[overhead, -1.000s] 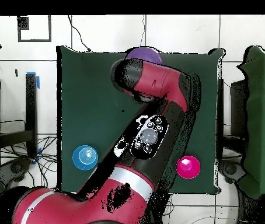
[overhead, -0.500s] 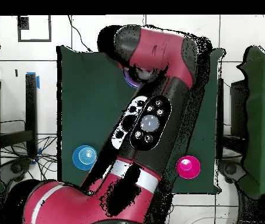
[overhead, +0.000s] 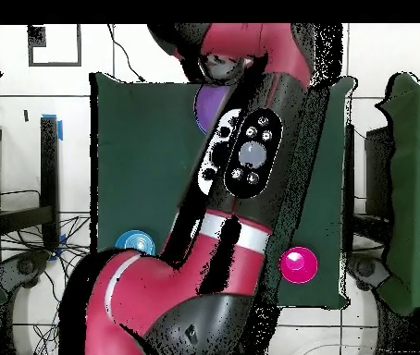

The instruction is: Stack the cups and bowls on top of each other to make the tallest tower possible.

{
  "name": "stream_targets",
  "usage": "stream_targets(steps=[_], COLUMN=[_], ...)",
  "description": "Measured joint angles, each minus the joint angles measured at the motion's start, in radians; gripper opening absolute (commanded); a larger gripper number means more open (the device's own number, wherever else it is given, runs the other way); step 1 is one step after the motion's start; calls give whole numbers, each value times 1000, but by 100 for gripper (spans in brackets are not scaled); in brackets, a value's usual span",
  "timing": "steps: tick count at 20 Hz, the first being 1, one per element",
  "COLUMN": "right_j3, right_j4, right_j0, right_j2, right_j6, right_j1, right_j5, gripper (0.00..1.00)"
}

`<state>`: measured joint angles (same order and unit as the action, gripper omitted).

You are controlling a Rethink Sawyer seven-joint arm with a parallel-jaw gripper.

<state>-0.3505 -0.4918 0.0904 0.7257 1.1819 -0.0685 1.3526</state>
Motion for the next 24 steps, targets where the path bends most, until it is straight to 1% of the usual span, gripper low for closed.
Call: stream_targets(steps=[1,3,9,14,24], right_j3=[18,83,155,179,196], right_j4=[-14,-72,-161,-209,-284], right_j0=[4,18,26,23,24], right_j2=[8,43,102,138,196], right_j6=[12,66,154,189,192], right_j1=[12,58,127,167,214], right_j5=[4,19,51,64,64], gripper=[0,0,0,0,0])
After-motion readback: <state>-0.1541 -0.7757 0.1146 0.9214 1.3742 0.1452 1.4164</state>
